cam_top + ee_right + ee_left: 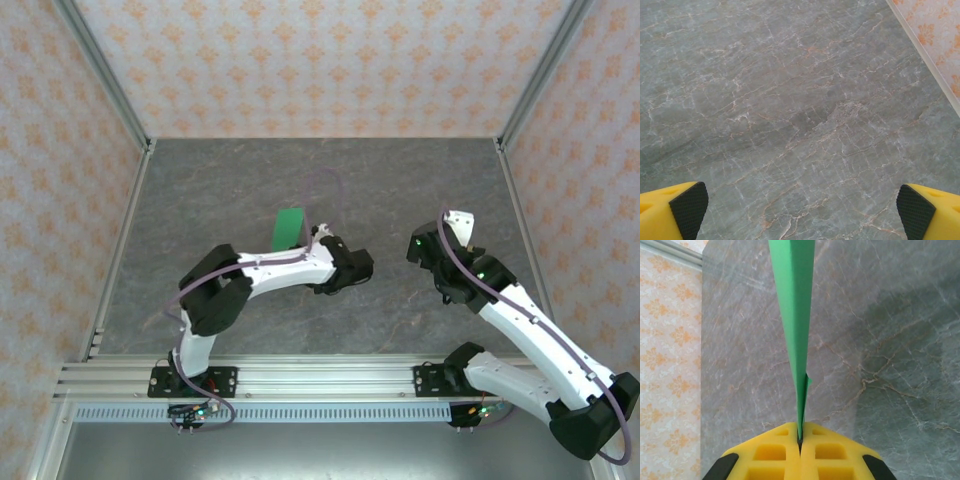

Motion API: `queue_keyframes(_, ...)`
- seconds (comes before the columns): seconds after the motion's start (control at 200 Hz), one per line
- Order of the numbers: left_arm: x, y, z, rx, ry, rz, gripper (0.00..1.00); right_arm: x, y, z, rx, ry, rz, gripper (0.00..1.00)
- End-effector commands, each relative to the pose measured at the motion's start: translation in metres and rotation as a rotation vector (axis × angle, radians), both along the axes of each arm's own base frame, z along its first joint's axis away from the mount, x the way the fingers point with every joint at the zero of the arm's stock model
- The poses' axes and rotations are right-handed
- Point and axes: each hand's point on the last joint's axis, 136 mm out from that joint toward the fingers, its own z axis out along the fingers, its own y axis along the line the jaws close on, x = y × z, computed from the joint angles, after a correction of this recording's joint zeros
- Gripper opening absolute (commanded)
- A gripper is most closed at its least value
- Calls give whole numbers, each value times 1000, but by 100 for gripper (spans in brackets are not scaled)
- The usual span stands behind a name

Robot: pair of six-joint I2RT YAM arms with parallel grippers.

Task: Fold a paper plane with a square sheet of paper (fold left side to right side)
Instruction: Turn over the paper at the center of the table.

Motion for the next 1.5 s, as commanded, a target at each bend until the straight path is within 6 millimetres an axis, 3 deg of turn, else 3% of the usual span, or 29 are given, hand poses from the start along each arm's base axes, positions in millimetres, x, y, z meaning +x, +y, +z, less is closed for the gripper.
queue_keyframes(0.0, -1, -9, -4, -50, 2, 36, 0, -7, -12, -8, -53, 21, -38, 100)
queue_keyframes(0.135, -4, -27, -36, -88, 108, 44, 0, -7, -10, -11, -45, 28, -33, 100)
queue_keyframes(0.325, -7, -52, -63, -156, 219, 49, 1, -7, -8, -15, -27, 36, -27, 100)
queue_keyframes(0.51, -5, -73, -71, -230, 271, 33, 6, -9, -6, -21, -18, 52, -19, 100)
queue_keyframes(0.711, -6, -99, -82, -396, 355, 35, 21, -9, -2, -27, -3, 63, -2, 100)
queue_keyframes(0.856, -4, -116, -82, -497, 394, 26, 39, -9, 0, -29, -1, 68, 5, 100)
queue_keyframes(0.981, 0, -136, -71, -617, 410, -4, 42, -8, 1, -31, 3, 72, 10, 100)
queue_keyframes(1.131, 9, -148, -40, -793, 380, -45, 46, -7, 10, -32, 34, 80, 40, 100)
queue_keyframes(1.246, 13, -140, -11, -942, 331, -64, 50, -3, 28, -36, 117, 80, 93, 100)
queue_keyframes(1.351, 16, -118, 21, -1050, 262, -76, 56, 2, 50, -40, 204, 85, 153, 100)
queue_keyframes(1.496, 20, -66, 23, -1143, 216, 8, 62, 8, 81, -45, 294, 118, 248, 100)
